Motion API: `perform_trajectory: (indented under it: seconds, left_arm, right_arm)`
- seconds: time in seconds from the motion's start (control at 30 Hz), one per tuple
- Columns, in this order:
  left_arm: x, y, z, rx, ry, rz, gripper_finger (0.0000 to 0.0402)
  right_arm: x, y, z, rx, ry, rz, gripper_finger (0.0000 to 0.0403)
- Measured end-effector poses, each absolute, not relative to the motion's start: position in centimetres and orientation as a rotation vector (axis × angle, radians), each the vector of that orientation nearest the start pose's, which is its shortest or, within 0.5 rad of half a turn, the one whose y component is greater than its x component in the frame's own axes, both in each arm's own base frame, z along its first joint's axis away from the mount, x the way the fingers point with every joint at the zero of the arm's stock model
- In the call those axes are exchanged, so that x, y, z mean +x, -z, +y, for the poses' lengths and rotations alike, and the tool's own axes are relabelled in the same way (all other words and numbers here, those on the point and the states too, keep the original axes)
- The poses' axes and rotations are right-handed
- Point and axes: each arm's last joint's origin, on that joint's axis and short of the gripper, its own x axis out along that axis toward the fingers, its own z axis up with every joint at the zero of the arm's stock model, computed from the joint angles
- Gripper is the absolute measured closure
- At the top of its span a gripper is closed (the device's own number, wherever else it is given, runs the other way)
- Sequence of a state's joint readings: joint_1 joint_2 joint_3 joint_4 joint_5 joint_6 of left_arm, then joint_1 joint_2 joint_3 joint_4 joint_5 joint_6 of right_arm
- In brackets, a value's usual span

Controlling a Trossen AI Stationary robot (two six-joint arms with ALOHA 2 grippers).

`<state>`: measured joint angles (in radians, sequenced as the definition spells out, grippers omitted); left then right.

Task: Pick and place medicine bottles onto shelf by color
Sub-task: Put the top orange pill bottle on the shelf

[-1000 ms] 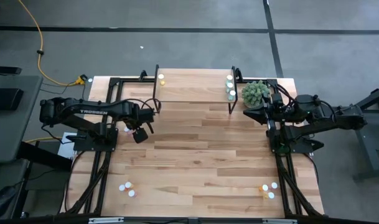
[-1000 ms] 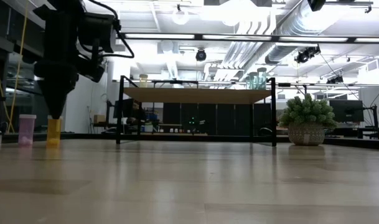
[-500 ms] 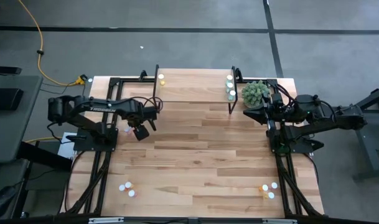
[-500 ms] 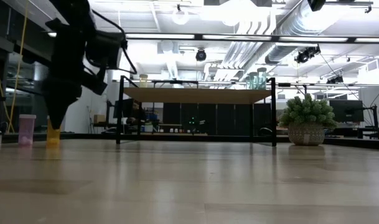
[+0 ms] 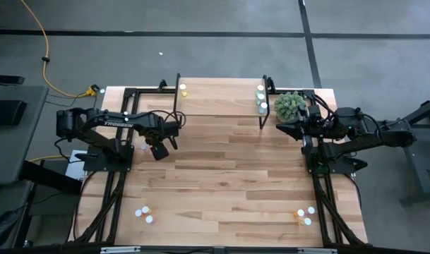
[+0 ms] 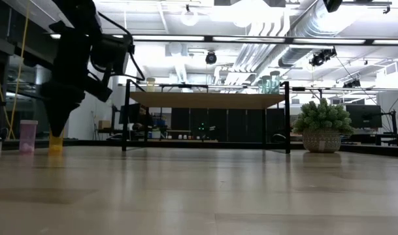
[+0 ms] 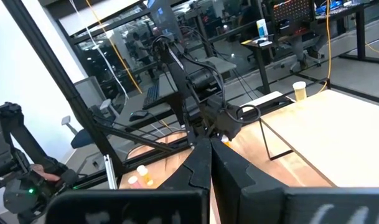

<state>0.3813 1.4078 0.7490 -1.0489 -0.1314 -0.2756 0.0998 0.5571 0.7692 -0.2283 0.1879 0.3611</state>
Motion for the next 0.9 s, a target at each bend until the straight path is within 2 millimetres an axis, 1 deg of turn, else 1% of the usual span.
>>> perform_trajectory:
  seconds: [0.17,0.3,0.43,0.53,0.6,0.7,0.8,0.9]
  left_arm:
    - [17.9,-16.6,7.5,-0.423,-0.599,1.656,0.0272]
    - [17.9,-16.6,7.5,-0.422,-0.596,1.656,0.0289]
    - [18.0,-16.8,7.5,-0.429,-0.59,1.66,0.0298]
    - [18.4,-17.8,7.7,-0.418,-0.575,1.656,0.0297]
    - [18.9,-18.9,7.9,-0.407,-0.561,1.647,0.0295]
    - [19.8,-21.3,8.2,-0.425,-0.527,1.62,0.0293]
    - [20.8,-24.8,8.3,-0.439,-0.454,1.576,0.0294]
    - [21.6,-28.8,8.3,-0.418,-0.398,1.511,0.0296]
  right_arm:
    - [11.9,-35.2,0.6,0.363,0.091,0.0,0.0403]
    - [11.9,-35.2,0.6,0.364,0.092,0.0,0.0403]
    - [11.9,-35.2,0.6,0.375,0.091,-0.001,0.0403]
    - [11.9,-35.2,0.6,0.375,0.091,-0.001,0.0403]
    - [11.9,-35.2,0.6,0.375,0.091,-0.001,0.0403]
    - [11.9,-35.2,0.6,0.383,0.091,-0.001,0.0403]
    - [11.9,-35.0,0.6,0.387,0.094,0.015,0.0403]
    - [11.9,-34.8,0.6,0.385,0.098,0.036,0.0403]
